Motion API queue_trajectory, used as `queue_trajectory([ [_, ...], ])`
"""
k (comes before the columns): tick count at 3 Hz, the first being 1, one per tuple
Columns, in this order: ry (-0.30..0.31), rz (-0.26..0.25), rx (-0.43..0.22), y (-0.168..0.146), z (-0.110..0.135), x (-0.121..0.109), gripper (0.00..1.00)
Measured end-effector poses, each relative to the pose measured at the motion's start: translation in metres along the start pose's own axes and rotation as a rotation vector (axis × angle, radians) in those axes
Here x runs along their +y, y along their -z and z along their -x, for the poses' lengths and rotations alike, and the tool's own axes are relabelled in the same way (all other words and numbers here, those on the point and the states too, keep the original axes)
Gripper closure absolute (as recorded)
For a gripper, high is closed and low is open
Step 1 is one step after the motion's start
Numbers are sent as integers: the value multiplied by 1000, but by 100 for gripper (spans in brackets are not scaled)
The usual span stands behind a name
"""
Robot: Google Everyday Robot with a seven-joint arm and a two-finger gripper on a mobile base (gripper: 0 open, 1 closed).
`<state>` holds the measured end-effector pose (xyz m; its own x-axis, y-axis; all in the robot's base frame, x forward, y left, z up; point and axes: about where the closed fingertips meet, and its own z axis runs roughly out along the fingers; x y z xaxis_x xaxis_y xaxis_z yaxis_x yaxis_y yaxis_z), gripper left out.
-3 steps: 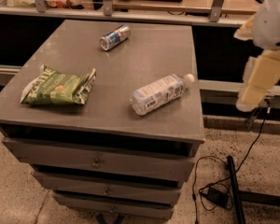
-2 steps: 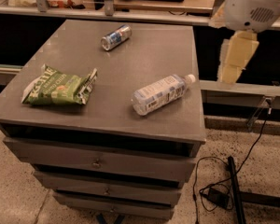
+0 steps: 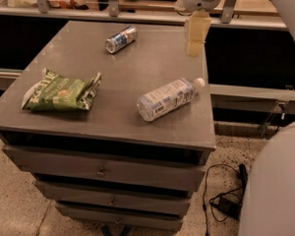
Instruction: Place redbull can upright
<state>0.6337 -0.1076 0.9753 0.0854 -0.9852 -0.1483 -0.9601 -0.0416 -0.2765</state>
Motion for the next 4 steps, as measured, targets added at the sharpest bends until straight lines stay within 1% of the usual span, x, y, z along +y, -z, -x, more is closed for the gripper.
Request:
queue_trajectory([
  [1, 4, -28, -9, -5, 2, -9, 0],
  [2, 90, -99, -10, -14, -6, -29, 0],
  [3, 164, -164, -5, -8, -17, -44, 0],
  [4, 313, -224, -102, -3, -29, -55, 0],
])
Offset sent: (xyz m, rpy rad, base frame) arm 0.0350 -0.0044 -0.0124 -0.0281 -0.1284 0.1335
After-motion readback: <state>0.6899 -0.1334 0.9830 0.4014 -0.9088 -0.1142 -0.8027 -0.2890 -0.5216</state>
